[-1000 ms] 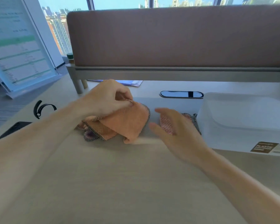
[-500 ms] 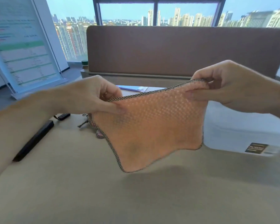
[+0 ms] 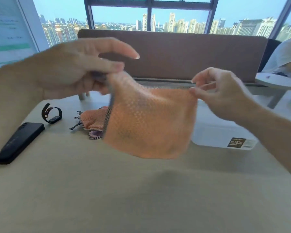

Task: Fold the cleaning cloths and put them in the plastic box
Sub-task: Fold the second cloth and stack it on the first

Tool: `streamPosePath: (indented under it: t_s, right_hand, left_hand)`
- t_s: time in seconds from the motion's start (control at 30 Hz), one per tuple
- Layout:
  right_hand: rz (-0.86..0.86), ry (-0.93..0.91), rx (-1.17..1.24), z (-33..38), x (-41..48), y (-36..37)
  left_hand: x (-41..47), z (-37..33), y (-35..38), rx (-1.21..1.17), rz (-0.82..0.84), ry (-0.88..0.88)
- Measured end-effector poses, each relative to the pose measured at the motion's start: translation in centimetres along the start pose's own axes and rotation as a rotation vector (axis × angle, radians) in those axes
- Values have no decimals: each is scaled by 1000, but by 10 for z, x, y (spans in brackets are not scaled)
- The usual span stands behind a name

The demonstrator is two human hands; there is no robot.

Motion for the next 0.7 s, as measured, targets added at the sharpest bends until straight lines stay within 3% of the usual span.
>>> streamPosePath:
  t_s: [0.07,0.17,0.23,0.3,0.4,0.47,0.6,0.7]
  right_hand:
    - [-31,-10,71,28,-14,5]
    - [382,-4,670,70,-37,16]
    - [520,-24,798,75,-44,17]
    - [521,1,773,65,-40,19]
    - [545,47,772,55,-39,23]
    - [528,81,760,49,-41,23]
    - [437,117,619,33,-44,17]
    - [342,85,553,36,-41,9]
  left_hand:
    - [15,-17,29,-5,20,21]
    - [25,-17,74,7,215,-104]
    - [27,-14,89,44,261,-133]
    - [29,-11,93,228,156,-51]
    - [28,-15,93,680,-144,266]
    - [24,-5,87,706,-279,332]
    - [2,61,93,210,-75,31]
    - [-21,109,119,363,-132,-49]
Point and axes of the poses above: each hand's wrist, its own x-axis towards the middle knuckle, its own y-axis out of the palm, z = x × y, the point moved 5 cm from there along x, towards the middle knuckle, and after that the axes turned 8 degrees about -x, right-handed, at the moved point
